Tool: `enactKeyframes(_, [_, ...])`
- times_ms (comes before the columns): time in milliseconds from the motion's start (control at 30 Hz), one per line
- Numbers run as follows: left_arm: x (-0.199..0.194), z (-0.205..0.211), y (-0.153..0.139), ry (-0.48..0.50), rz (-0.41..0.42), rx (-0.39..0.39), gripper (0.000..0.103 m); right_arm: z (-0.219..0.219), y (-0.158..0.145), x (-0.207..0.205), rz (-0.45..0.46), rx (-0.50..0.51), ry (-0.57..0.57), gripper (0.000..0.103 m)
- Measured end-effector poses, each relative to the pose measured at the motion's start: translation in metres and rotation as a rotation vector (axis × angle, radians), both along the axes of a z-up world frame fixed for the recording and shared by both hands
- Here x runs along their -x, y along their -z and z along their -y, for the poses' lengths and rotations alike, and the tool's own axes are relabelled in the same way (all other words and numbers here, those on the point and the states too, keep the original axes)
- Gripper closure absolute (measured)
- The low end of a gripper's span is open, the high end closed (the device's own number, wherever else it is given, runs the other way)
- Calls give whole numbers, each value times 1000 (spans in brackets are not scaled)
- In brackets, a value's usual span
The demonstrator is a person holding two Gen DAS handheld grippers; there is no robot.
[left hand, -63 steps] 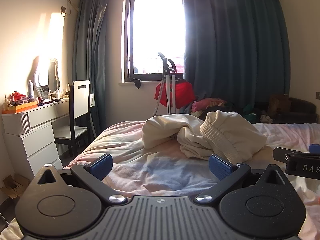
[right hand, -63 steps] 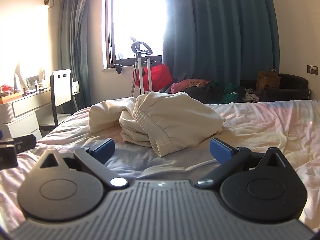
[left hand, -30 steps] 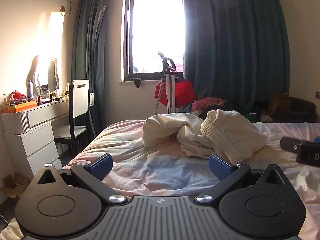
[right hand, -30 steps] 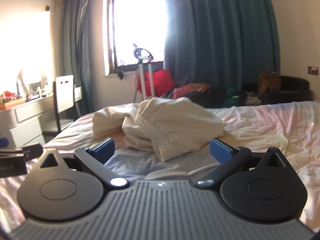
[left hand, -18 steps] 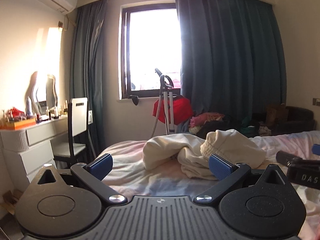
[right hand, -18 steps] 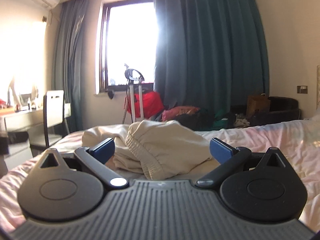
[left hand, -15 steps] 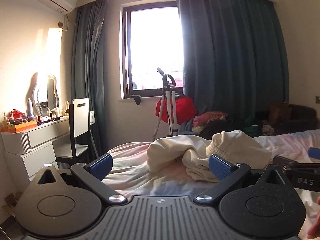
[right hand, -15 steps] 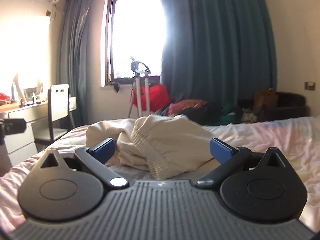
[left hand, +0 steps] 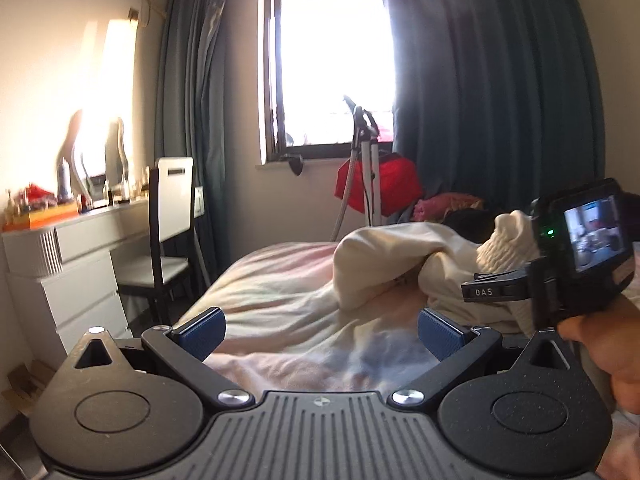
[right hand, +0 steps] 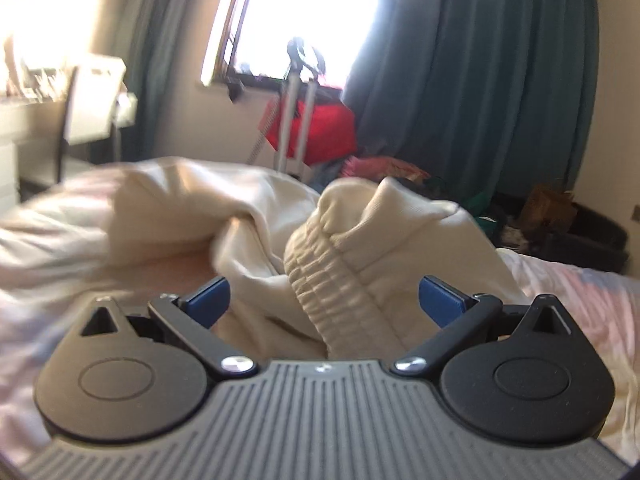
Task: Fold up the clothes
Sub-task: 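Grasp the ribbed cuff of the cream sweatpants with the right gripper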
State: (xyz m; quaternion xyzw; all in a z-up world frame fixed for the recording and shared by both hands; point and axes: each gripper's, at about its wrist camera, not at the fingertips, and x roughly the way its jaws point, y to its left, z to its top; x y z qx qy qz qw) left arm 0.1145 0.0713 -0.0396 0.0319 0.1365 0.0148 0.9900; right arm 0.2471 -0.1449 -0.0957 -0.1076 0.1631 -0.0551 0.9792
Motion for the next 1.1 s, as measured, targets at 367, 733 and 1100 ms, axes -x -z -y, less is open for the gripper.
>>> enactKeyframes(367, [-20, -7, 22, 15, -44, 52, 0, 37, -23, -3, 15, 1, 98, 68])
enactKeyframes(733, [36, 5, -12, 116, 27, 131, 0, 133, -103, 139, 82, -383, 35, 74])
enactKeyframes(1100, [77, 42, -12, 313, -50, 188, 0, 170, -70, 231, -151, -575, -69, 67])
